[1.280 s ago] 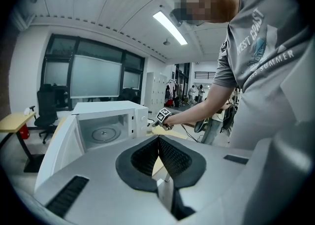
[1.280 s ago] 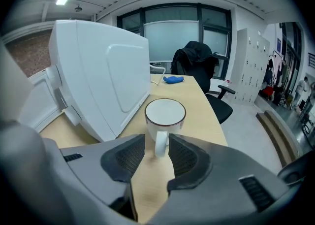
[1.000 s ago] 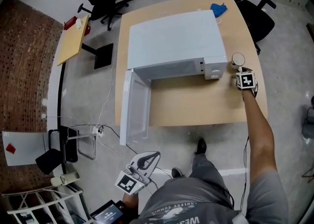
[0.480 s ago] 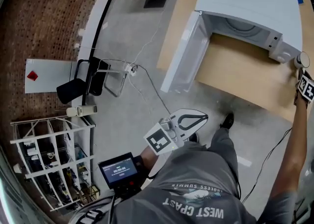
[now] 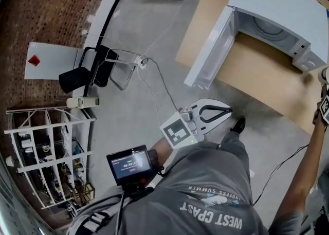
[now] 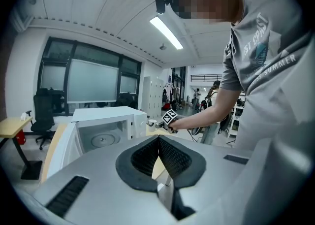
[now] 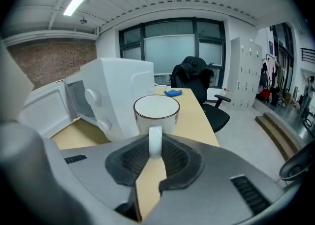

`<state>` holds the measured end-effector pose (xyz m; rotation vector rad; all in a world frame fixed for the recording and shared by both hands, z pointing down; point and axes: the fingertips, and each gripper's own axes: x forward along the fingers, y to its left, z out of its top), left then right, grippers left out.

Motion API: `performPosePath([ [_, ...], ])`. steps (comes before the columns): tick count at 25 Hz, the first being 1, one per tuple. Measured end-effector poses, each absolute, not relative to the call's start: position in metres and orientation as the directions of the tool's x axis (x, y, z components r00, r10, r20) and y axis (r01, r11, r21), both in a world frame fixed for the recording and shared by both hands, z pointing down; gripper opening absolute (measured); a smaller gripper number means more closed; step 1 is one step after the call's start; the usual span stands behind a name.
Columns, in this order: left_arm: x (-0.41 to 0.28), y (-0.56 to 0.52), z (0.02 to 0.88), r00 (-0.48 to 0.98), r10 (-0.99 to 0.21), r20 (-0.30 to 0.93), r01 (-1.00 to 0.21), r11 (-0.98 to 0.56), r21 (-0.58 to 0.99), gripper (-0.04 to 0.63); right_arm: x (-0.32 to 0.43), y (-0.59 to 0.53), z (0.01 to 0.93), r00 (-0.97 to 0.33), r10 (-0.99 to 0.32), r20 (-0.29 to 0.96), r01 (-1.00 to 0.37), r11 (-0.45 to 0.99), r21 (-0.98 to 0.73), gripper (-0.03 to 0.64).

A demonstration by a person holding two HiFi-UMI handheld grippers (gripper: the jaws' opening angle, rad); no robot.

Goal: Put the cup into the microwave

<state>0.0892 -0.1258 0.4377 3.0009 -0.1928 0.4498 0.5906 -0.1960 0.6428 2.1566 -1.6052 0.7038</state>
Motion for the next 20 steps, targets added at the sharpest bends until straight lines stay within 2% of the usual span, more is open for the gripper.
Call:
performPosePath([
  [6,0.084,-0.133,0.436,0.959,-0.111,0.262,-0.115,-0.993,0.001,0.02,0.55,-0.187,0.597,0.211,-0.818,0.536,-0.964,-0.263,-0.022,0.071],
  [9,0.071,-0.134,0.433,0.965,-0.127,0.229,-0.138,-0.99,0.034,0.02,0.522,-0.185,0.592,0.169,-0.838,0.519,-0.971,-0.231,-0.057,0.071],
  [12,0.071,-0.143,0.438,0.98,-0.108,0.167,-0.121,-0.99,0.073,0.02,0.51,-0.165,0.566,0.202,-0.849,0.488,-0.966,-0.255,-0.042,0.071],
  [20,0.021,-0.142,0.421,0.988,-0.048,0.145,-0.053,-0.998,0.031,0.02,0.422,-0.118,0.482,0.211,-0.876,0.435,-0.97,-0.241,-0.016,0.071],
])
